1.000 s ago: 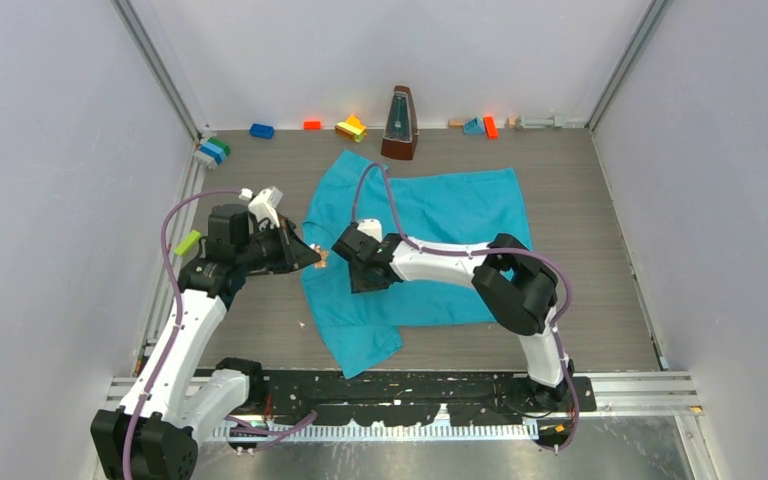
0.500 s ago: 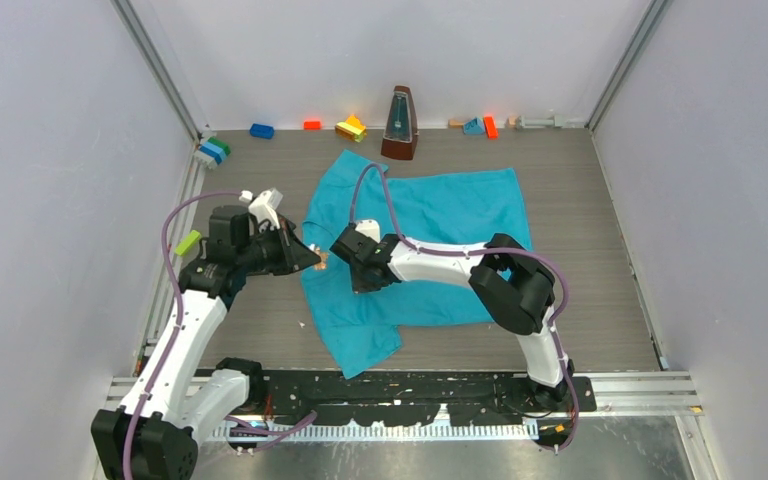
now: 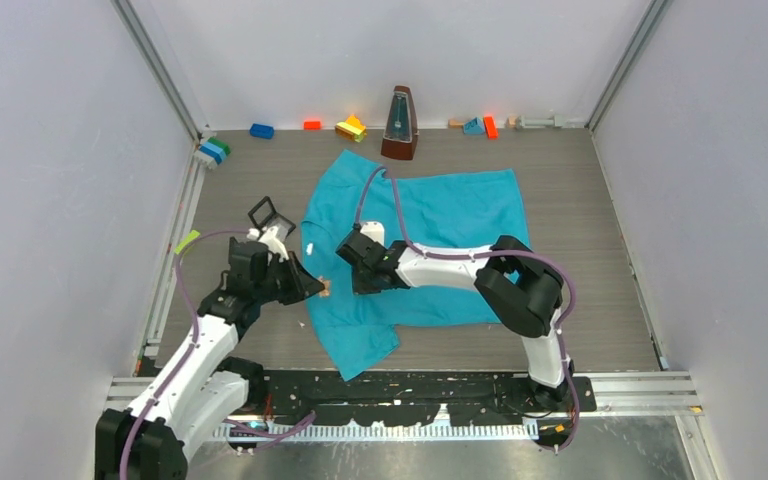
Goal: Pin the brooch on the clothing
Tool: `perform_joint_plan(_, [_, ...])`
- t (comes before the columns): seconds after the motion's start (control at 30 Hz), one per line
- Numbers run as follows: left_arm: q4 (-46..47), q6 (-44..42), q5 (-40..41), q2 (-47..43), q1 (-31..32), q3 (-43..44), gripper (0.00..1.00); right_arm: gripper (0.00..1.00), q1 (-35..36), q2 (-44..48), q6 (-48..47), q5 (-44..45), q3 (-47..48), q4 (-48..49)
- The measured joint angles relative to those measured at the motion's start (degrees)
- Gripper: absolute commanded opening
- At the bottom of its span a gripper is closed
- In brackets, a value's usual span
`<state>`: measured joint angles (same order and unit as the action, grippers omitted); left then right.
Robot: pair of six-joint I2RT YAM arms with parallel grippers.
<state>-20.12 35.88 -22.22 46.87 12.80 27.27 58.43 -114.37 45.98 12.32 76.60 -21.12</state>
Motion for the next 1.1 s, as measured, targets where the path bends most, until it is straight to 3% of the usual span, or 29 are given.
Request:
perform_joint_plan(0.33, [8.70, -0.31, 10.62, 5.05, 10.99, -2.71, 0.00, 0.00, -0.02, 2.69, 2.08, -0.79, -5.84, 7.13])
perform_joint_plan(1.1, [12.83, -6.95, 18.38, 15.98, 20.02, -2.21, 0.00, 0.01, -2.05, 8.02, 9.68, -5.81, -18.25, 21.79])
